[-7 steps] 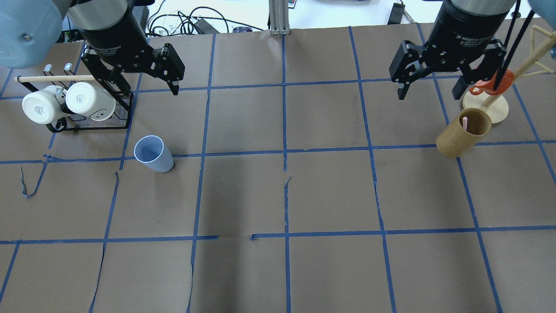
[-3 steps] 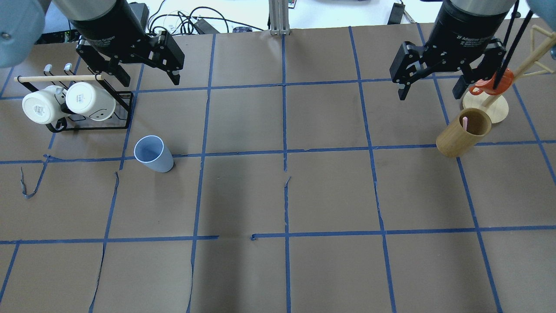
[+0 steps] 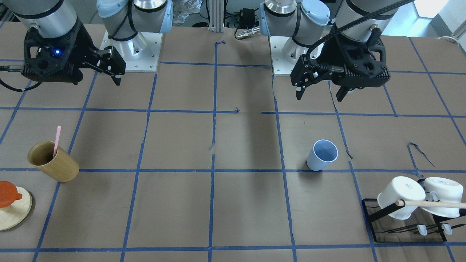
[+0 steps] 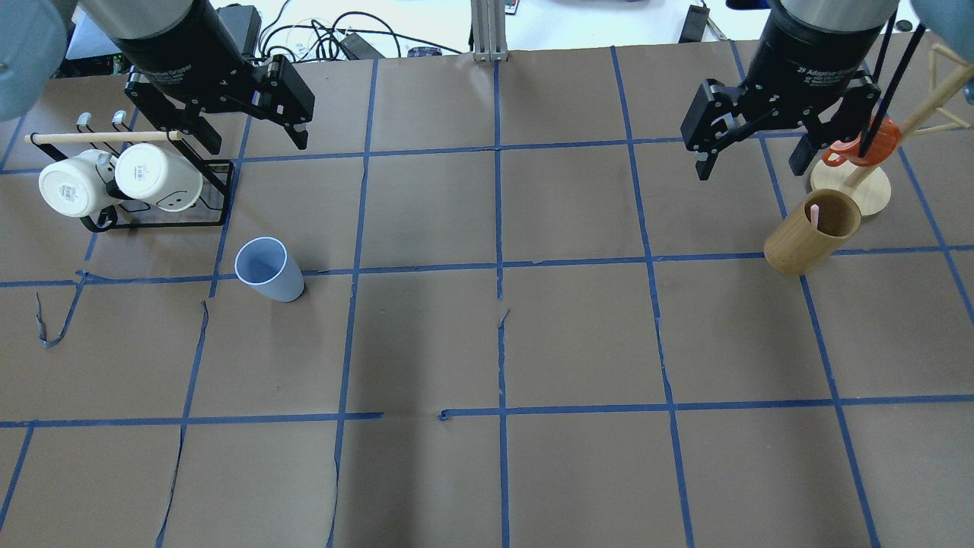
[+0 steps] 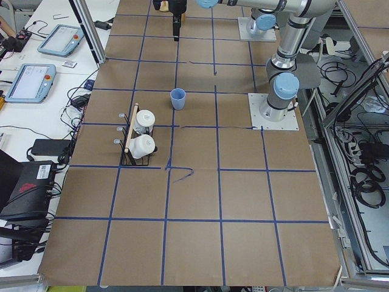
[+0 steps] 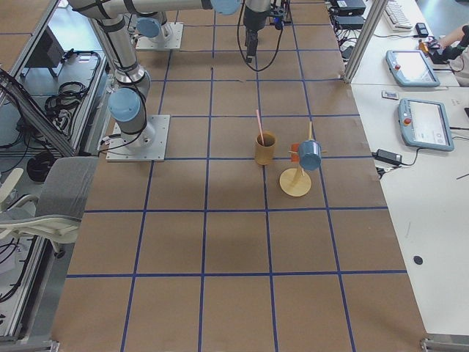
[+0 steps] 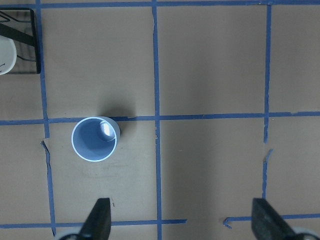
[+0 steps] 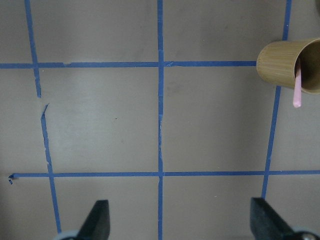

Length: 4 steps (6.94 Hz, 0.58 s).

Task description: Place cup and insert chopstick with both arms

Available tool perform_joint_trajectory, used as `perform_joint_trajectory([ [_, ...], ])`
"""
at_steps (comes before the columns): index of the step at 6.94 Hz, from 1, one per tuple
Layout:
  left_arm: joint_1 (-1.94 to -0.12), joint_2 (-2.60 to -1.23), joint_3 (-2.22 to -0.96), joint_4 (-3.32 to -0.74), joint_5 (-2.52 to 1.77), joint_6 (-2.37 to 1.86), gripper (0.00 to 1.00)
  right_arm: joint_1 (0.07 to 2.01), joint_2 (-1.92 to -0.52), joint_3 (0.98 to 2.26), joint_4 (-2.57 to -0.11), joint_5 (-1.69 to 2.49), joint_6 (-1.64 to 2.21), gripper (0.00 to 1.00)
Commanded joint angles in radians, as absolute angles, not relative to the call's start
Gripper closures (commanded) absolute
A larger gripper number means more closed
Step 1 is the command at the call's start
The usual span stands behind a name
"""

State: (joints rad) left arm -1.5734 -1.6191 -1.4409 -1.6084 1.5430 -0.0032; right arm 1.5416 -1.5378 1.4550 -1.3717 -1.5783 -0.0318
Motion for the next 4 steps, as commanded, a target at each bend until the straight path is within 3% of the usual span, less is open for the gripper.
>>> perform_joint_trajectory([
  [1, -1.571, -1.618, -1.447, -1.620, 1.545, -0.003, 0.00, 1.542, -1.537, 1.462, -1.378, -1.574, -0.032, 0.00],
  [4, -1.571, -1.612, -1.468, -1.618, 1.545, -0.003, 0.00, 1.542, -1.537, 1.460, -1.381, -1.583, -0.028, 0.00],
])
